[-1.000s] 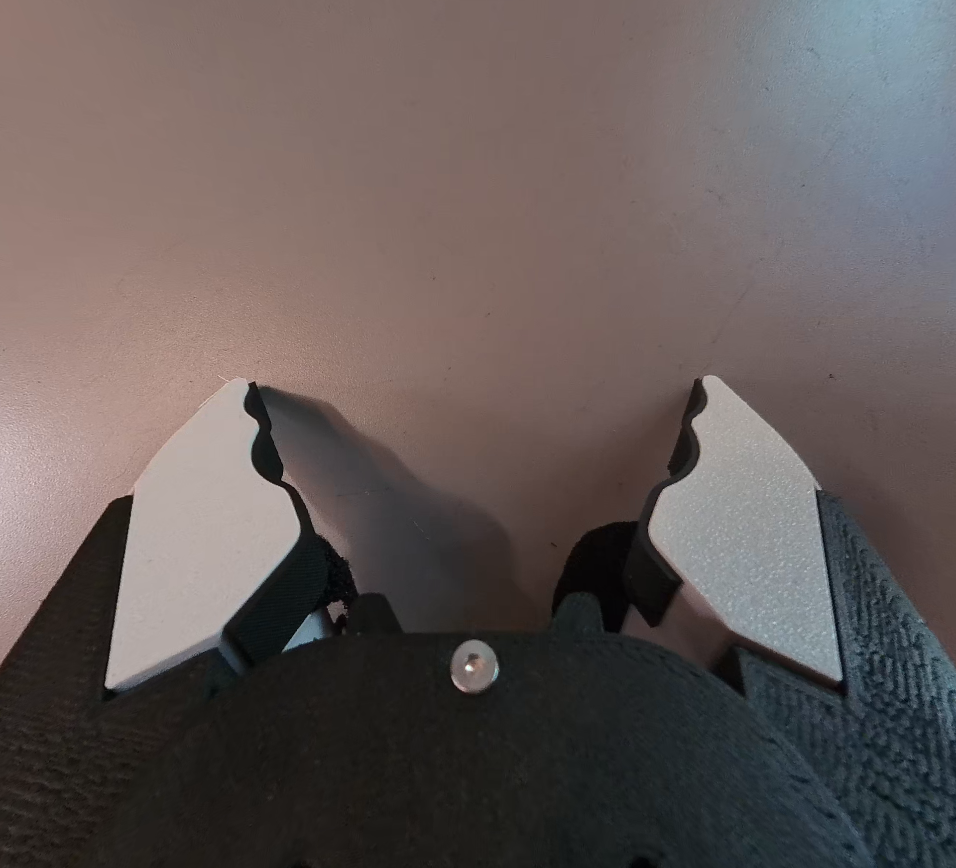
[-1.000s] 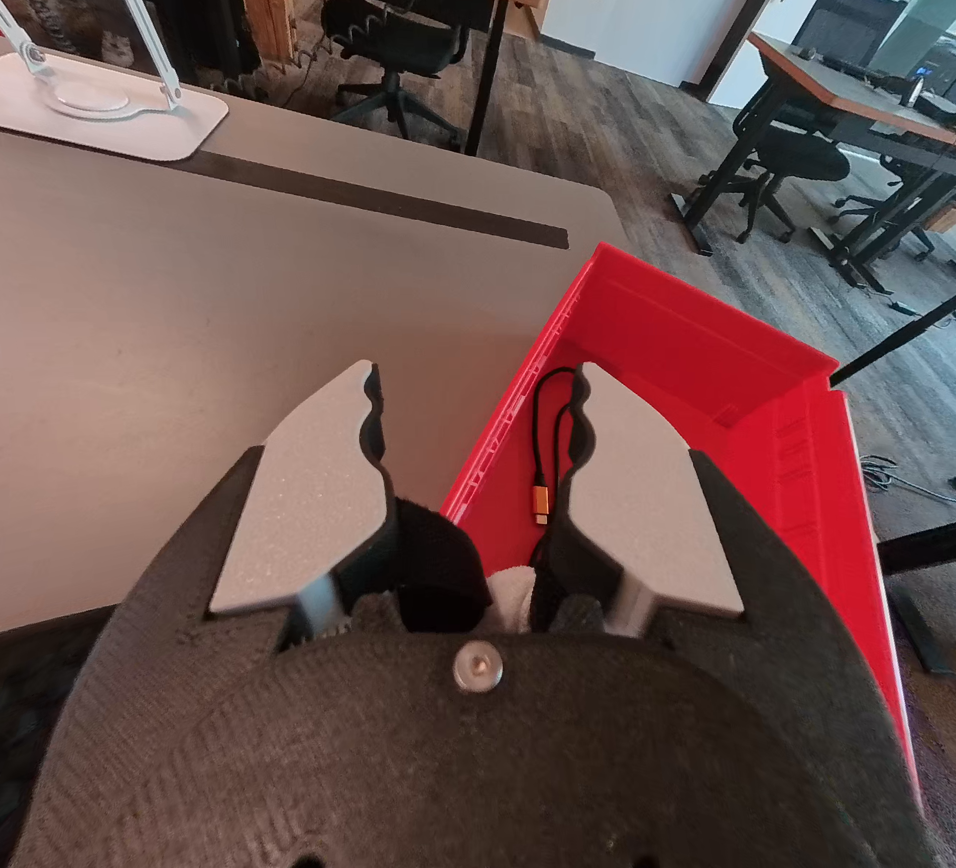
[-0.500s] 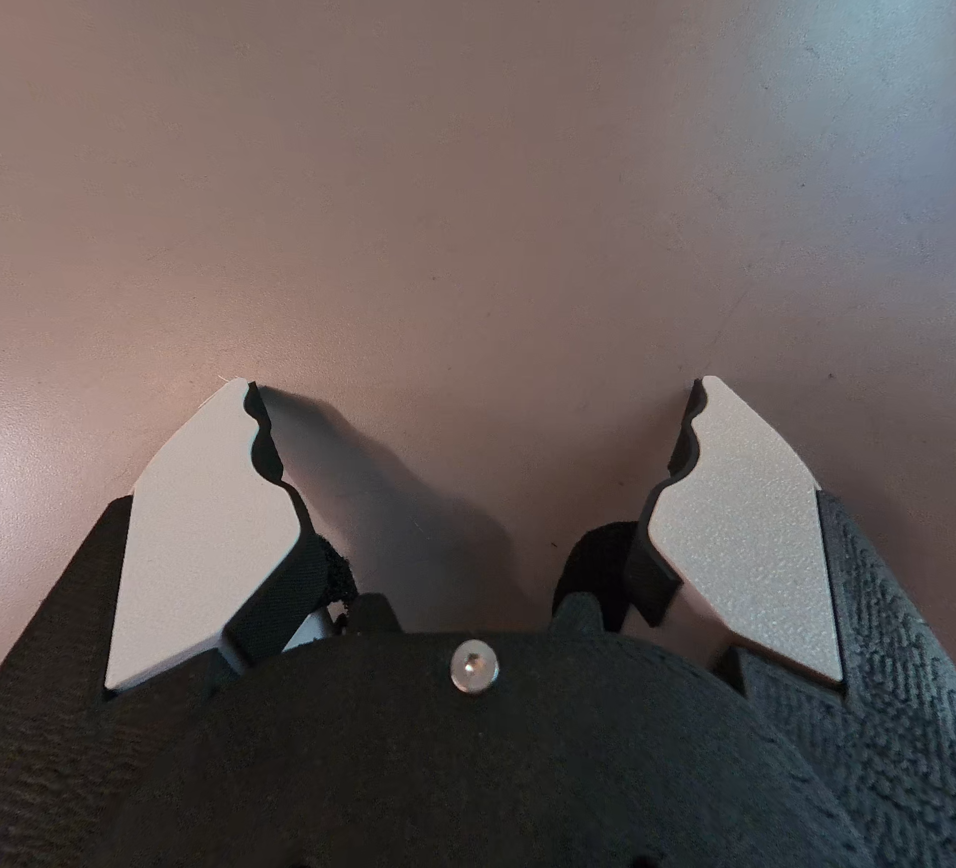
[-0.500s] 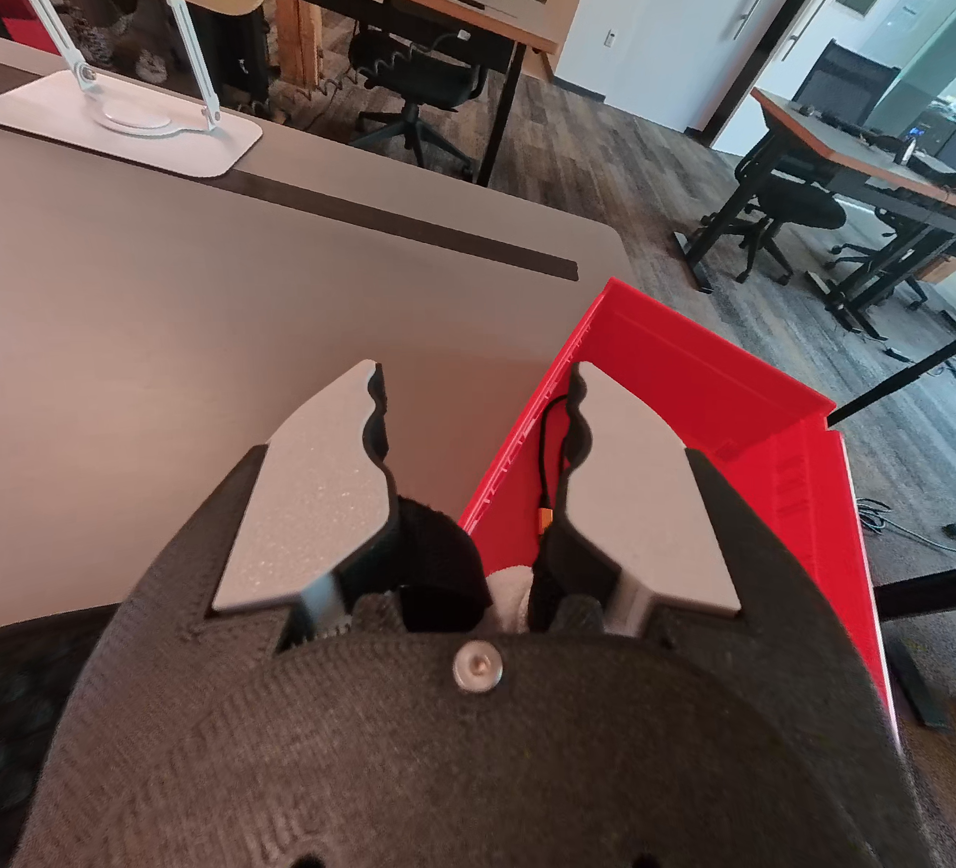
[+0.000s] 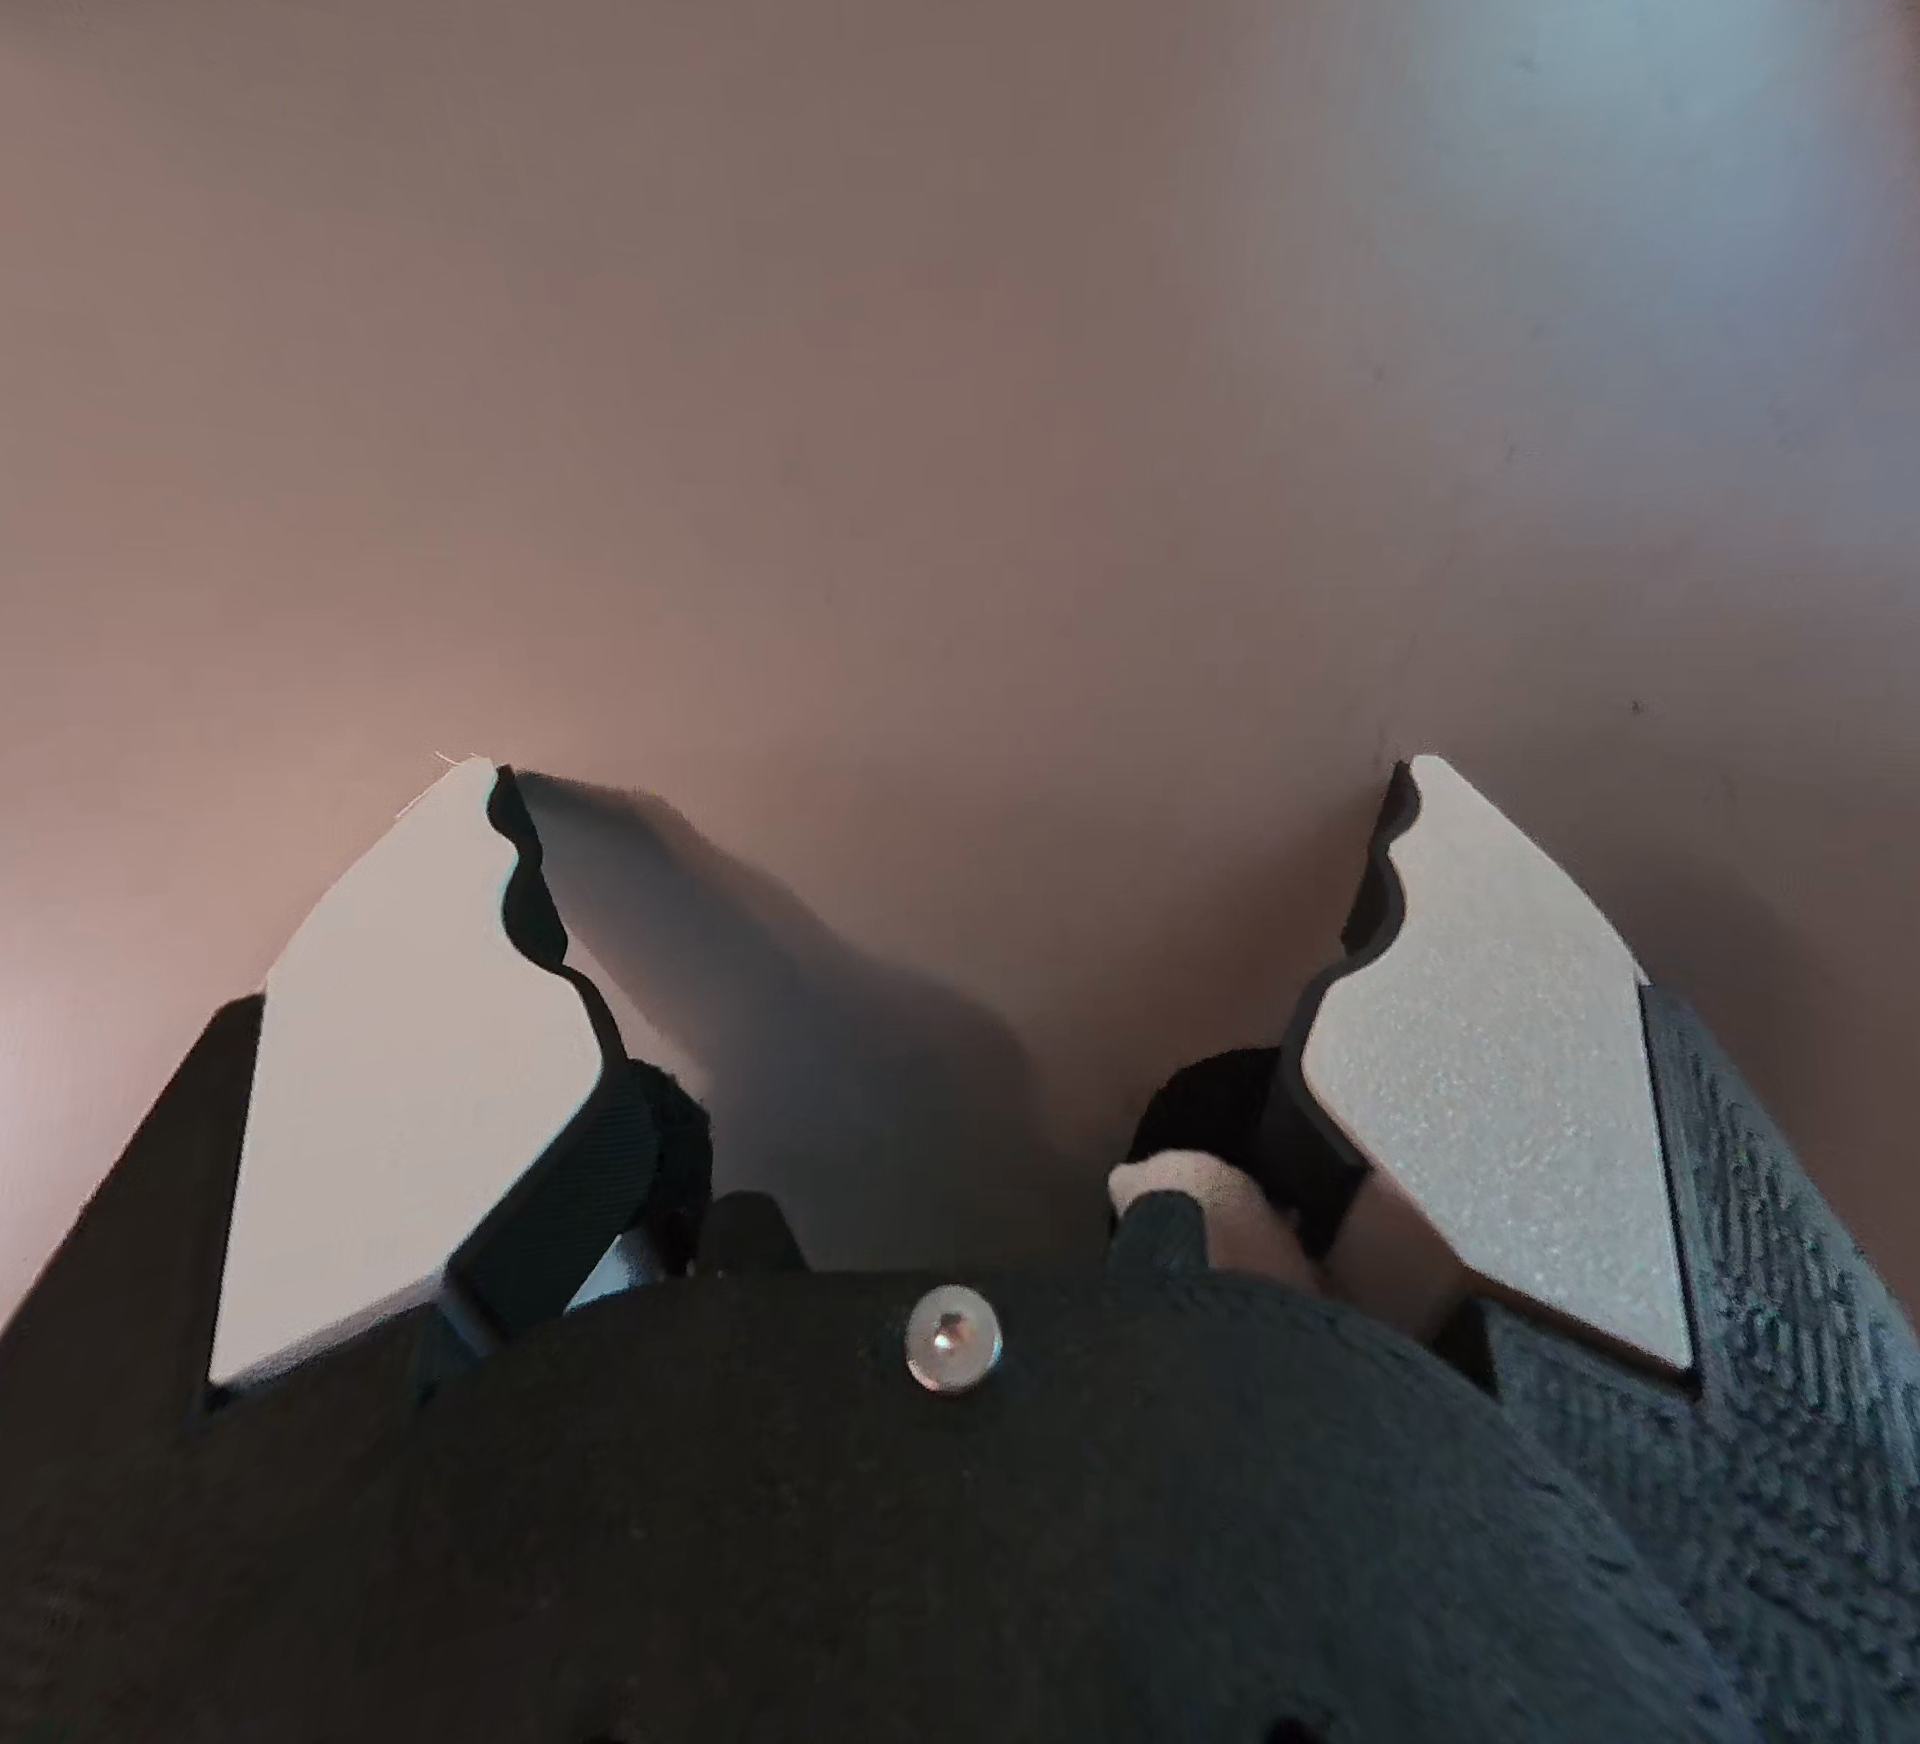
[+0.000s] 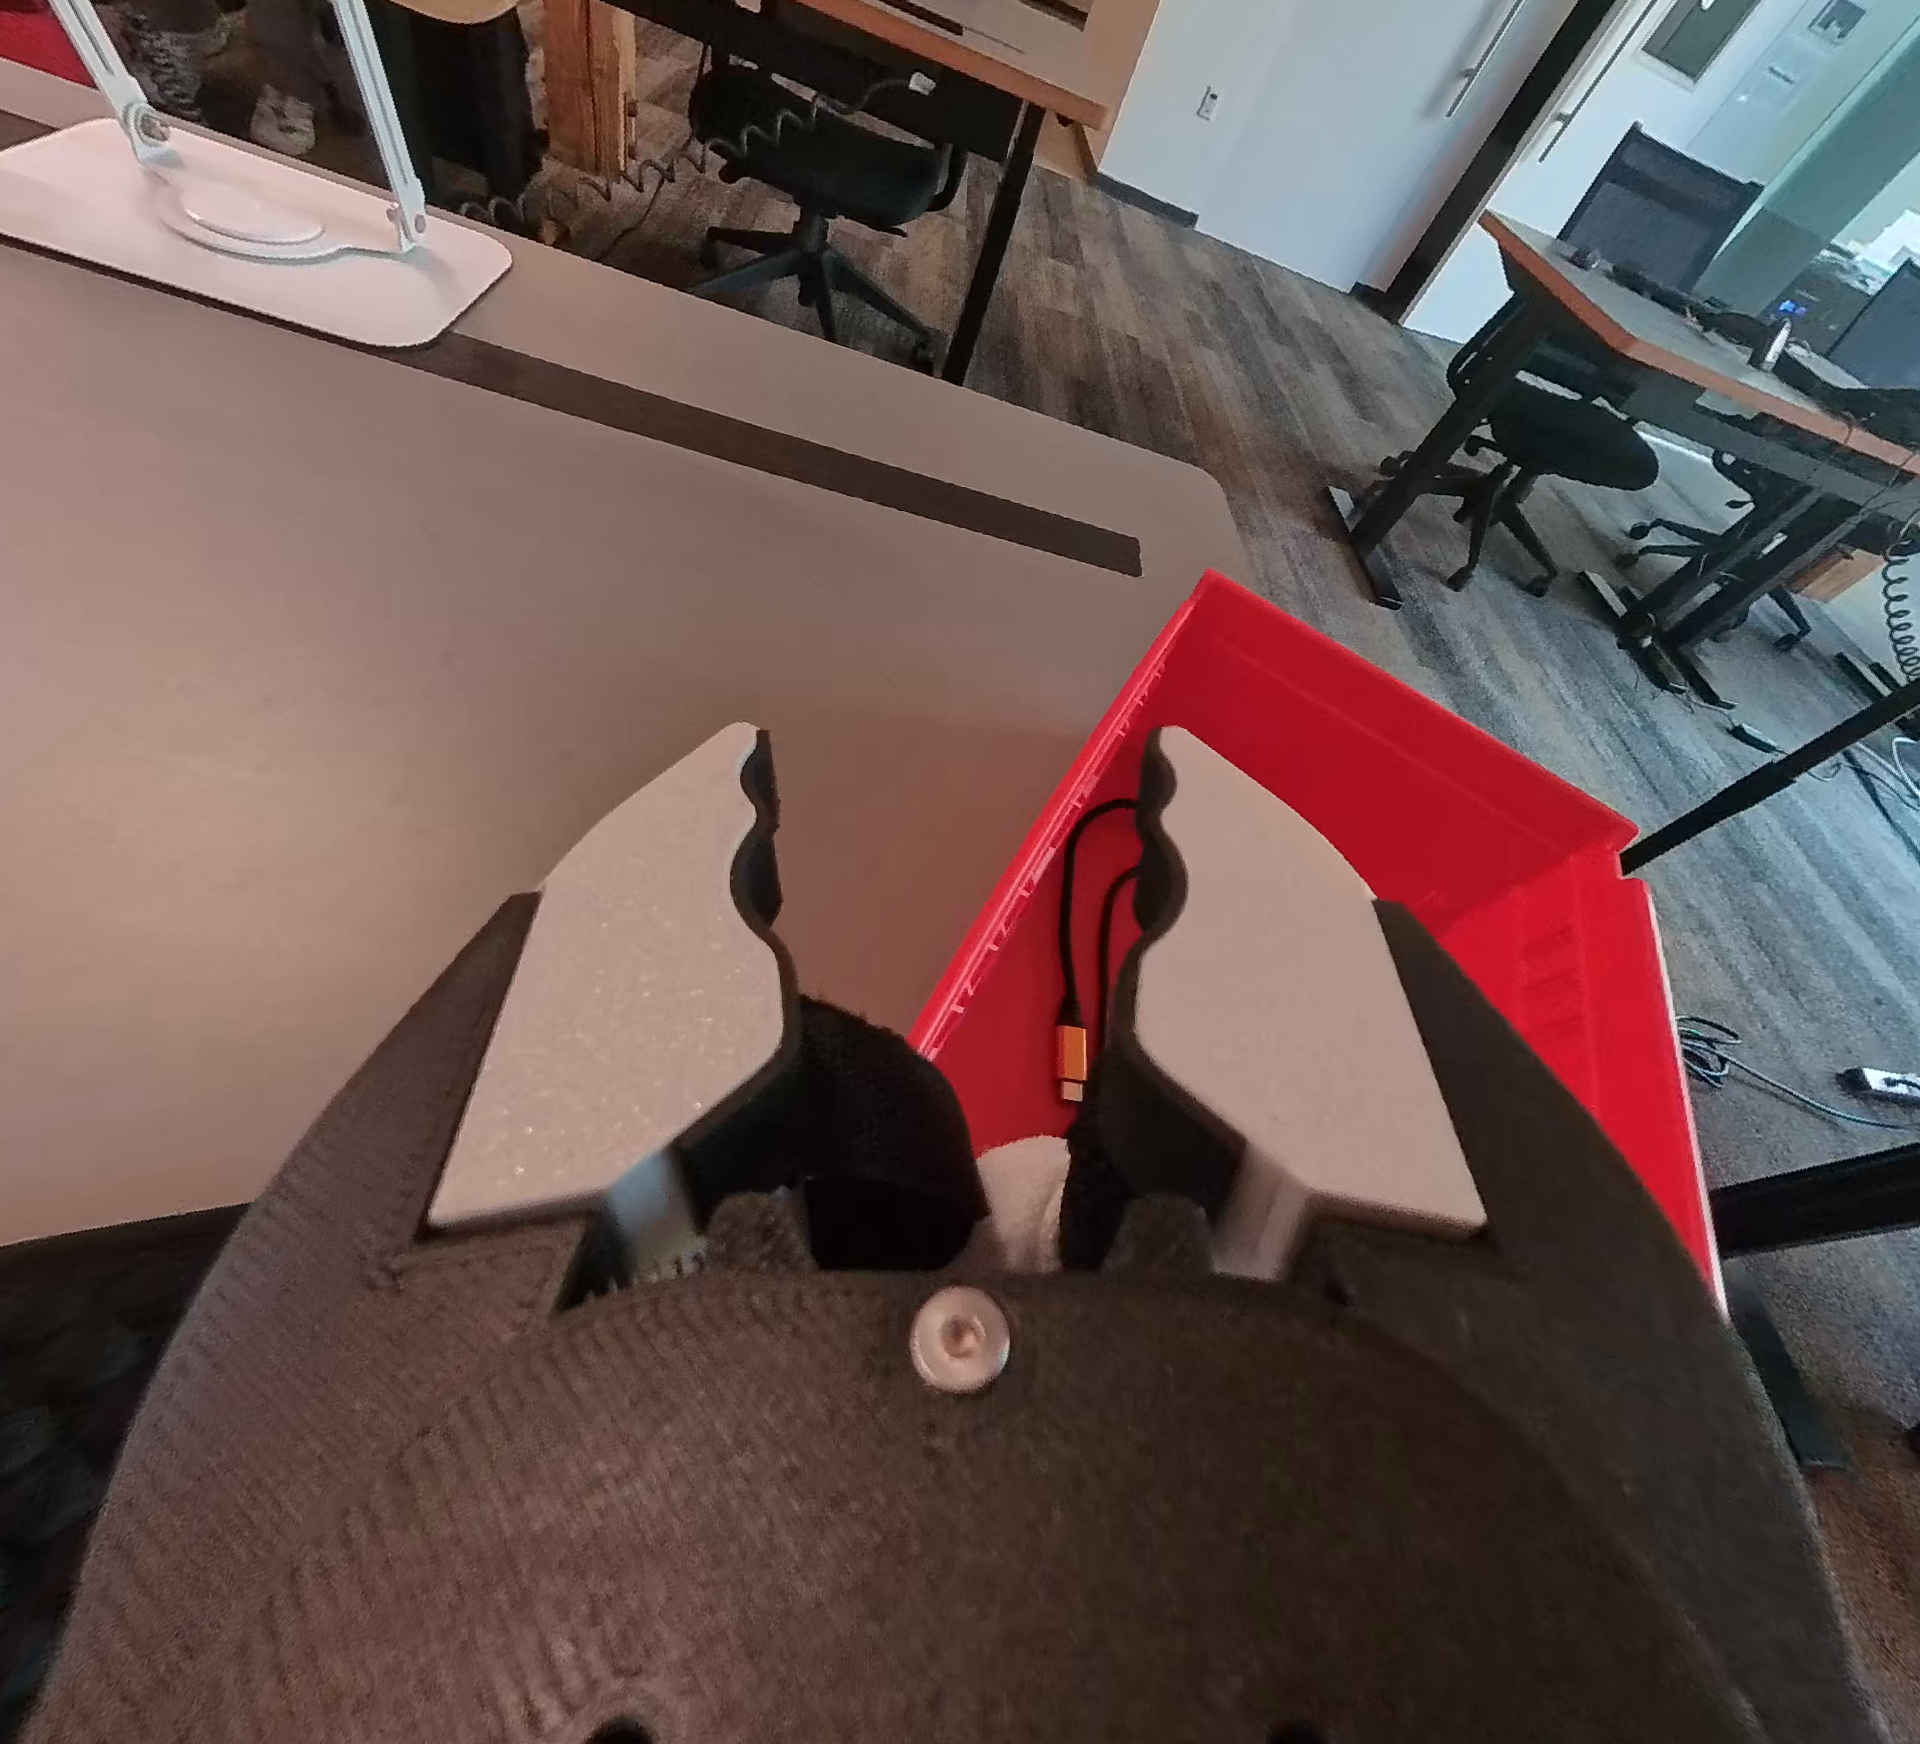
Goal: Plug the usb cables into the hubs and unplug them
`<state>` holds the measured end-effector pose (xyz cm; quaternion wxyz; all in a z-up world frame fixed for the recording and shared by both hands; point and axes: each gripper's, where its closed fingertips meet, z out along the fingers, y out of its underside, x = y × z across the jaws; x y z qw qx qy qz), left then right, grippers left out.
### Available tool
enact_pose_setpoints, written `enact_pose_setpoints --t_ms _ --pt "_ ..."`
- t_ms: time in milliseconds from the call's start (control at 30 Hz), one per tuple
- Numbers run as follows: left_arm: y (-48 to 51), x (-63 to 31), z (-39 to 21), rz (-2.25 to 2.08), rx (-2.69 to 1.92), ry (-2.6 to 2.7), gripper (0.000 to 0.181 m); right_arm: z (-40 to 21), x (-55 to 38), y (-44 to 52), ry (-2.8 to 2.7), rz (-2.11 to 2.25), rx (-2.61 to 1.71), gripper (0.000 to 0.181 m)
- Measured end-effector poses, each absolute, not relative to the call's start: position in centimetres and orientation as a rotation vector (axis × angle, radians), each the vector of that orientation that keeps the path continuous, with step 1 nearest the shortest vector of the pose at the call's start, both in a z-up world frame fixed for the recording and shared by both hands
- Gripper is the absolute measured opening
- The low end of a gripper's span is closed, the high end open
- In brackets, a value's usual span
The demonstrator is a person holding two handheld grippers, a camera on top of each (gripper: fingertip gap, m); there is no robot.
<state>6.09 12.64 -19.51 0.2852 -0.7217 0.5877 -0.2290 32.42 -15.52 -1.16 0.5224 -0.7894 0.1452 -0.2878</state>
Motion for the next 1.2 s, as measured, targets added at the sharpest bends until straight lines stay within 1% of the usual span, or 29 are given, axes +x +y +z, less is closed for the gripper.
enact_pose_setpoints --t_ms 267,333,533,567,600,633,700,733,767,800,867,900,933,1000,1033,1100,1133,1167,1200 --pt "12.6 6.7 -19.5 -0.624 -1.911 1.600 0.145 -1.2 32.2 -15.2 0.331 -0.692 -1.892 0.067" --pt "12.9 6.9 -19.4 -0.614 -1.927 1.566 0.142 -1.1 32.1 -15.1 0.321 -0.697 -1.891 0.066" --pt "13.1 7.5 -19.4 -0.604 -1.942 1.568 0.140 -1.0 31.9 -15.0 0.305 -0.705 -1.887 0.066" --pt "13.1 7.7 -19.2 -0.617 -1.927 1.560 0.131 -0.9 31.9 -15.1 0.308 -0.706 -1.882 0.066" --pt "13.1 7.8 -18.8 -0.640 -1.899 1.549 0.108 -0.7 31.9 -15.1 0.310 -0.704 -1.872 0.066" --pt "13.0 7.8 -18.4 -0.654 -1.870 1.538 0.095 -0.5 31.9 -15.1 0.307 -0.700 -1.859 0.066" --pt "12.6 8.3 -16.7 -0.696 -1.726 1.516 0.098 0.0 31.7 -15.0 0.296 -0.695 -1.833 0.066" --pt "12.4 8.4 -15.3 -0.704 -1.618 1.495 0.095 0.2 31.7 -15.1 0.293 -0.700 -1.824 0.066" --pt "12.2 8.4 -13.5 -0.682 -1.496 1.465 0.092 0.4 31.7 -15.2 0.293 -0.710 -1.816 0.066" --pt "12.1 8.3 -11.0 -0.646 -1.332 1.412 0.092 0.6 31.7 -15.3 0.293 -0.719 -1.810 0.065" --pt "10.5 7.6 -5.9 -0.635 -1.000 1.271 0.106 0.8 31.7 -15.5 0.294 -0.725 -1.799 0.065" --pt "8.9 7.2 -4.4 -0.696 -0.892 1.242 0.109 0.9 31.6 -15.5 0.296 -0.723 -1.795 0.065" --pt "7.3 6.9 -3.5 -0.779 -0.820 1.251 0.096 1.0 31.6 -15.5 0.296 -0.720 -1.793 0.065" --pt "6.2 6.3 -2.3 -0.850 -0.787 1.248 0.089 0.9 31.5 -15.4 0.290 -0.717 -1.795 0.064" --pt "5.9 6.1 -1.9 -0.879 -0.783 1.256 0.075 0.9 31.4 -15.3 0.287 -0.719 -1.797 0.064" --pt "5.2 5.2 -0.2 -0.971 -0.750 1.220 0.054 1.0 31.2 -15.1 0.275 -0.718 -1.795 0.064" --pt "5.2 4.5 1.1 -0.985 -0.719 1.161 0.039 1.0 31.0 -14.9 0.265 -0.715 -1.795 0.064" --pt "5.0 3.8 2.3 -0.978 -0.683 1.112 0.036 1.0 30.6 -14.6 0.252 -0.705 -1.795 0.064" --pt "4.8 2.9 3.5 -0.942 -0.637 1.076 0.036 1.1 30.2 -14.3 0.235 -0.690 -1.792 0.065"
